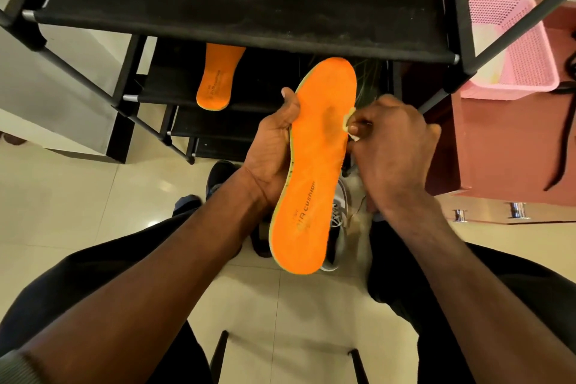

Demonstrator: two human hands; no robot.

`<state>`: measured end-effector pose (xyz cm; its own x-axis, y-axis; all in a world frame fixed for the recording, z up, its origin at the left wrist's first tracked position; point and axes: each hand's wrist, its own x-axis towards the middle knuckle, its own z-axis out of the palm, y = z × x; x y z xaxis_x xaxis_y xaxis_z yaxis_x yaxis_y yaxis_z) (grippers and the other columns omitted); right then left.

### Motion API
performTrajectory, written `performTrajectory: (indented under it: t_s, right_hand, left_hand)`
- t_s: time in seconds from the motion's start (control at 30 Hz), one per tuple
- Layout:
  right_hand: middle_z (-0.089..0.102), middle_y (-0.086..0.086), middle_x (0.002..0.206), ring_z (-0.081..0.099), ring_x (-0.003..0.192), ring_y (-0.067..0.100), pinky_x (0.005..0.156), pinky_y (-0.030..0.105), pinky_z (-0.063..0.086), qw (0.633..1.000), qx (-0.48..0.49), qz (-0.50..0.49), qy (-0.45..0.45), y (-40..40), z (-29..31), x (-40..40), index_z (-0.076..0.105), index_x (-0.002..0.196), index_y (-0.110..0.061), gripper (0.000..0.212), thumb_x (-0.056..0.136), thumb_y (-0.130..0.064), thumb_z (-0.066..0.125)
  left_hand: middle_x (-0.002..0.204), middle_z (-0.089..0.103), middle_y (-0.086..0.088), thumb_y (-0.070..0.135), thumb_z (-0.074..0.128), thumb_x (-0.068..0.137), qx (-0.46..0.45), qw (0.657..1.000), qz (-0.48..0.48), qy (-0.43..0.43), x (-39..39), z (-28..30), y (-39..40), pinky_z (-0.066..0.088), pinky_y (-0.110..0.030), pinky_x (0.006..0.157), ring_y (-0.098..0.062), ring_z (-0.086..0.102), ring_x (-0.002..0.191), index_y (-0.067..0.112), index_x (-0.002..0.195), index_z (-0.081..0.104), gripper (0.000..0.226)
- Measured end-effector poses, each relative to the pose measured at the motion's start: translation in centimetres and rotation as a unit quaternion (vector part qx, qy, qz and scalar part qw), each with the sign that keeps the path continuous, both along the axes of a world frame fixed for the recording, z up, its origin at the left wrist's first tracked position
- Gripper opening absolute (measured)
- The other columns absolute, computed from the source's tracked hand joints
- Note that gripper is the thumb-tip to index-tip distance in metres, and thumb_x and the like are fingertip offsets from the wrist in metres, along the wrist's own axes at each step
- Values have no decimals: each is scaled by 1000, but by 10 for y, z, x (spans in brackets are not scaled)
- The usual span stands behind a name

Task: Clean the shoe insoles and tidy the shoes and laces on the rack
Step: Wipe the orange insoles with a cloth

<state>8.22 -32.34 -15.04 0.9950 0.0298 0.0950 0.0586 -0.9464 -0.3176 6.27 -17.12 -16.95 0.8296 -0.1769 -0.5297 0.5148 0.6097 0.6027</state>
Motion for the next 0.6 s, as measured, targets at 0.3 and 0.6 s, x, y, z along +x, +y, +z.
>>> performTrajectory:
  t_s: [0.3, 0.6]
  right_hand:
    - [65, -21, 81, 64, 79, -5, 74, 17, 50, 968, 226, -94, 44, -10, -5, 13, 74, 82, -35, 26, 90, -10, 76]
    - [68, -12, 92, 66, 85, 4, 78, 26, 55, 971, 237, -13, -2, -1, -11, 5, 80, 92, -23, 13, 89, -11, 79]
  left_hand:
    - [148, 54, -24, 55, 31, 108, -41, 999, -4, 1, 15, -7, 11, 38, -66, 113, -46, 52, 135, 8, 155, 36, 67]
    - [124, 71, -23, 60, 37, 105, 43, 998, -5, 45, 9, 4, 1, 58, -49, 91, -37, 70, 109, 12, 128, 59, 58]
